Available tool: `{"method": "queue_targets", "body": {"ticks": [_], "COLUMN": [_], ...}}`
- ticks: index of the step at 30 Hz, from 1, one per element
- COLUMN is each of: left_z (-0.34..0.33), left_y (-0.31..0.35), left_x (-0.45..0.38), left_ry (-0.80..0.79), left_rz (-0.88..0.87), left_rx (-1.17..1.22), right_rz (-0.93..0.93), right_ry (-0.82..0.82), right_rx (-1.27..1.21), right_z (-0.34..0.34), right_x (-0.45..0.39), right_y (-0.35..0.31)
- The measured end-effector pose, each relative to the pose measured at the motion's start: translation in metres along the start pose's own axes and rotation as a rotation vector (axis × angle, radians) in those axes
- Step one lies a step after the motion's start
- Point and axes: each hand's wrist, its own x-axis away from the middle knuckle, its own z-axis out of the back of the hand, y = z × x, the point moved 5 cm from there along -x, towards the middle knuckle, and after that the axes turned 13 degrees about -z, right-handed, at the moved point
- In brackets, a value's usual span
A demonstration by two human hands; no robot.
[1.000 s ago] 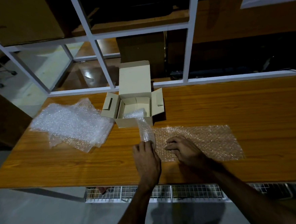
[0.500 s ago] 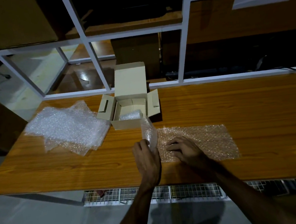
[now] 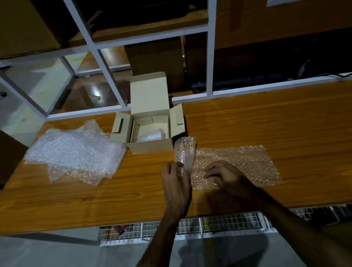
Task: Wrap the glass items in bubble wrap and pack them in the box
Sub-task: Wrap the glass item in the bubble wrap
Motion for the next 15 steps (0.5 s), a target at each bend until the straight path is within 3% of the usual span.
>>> {"method": "queue_targets", "body": {"ticks": [3,7,15], "left_z": [0.002,-0.003,-0.033], "left_y": [0.004,0.007,0.013], "left_x": [0.000,0.002,0.004], "left_ry": [0.078,0.077,-0.161], "left_rz": [0.041,0.089,-0.013], "left_rx": [0.099,0.001,-0.308], "right_rz": [-0.015,-0.025,-0.011], "right_ry": [0.024,0.013,0.102], "right_rx": [-0.067,-0.091,-0.030], "right_z": [0.005,0.007,0.010], "right_x": [0.005,0.007,0.024], "right_y": [0.006,0.017,0.030]}}
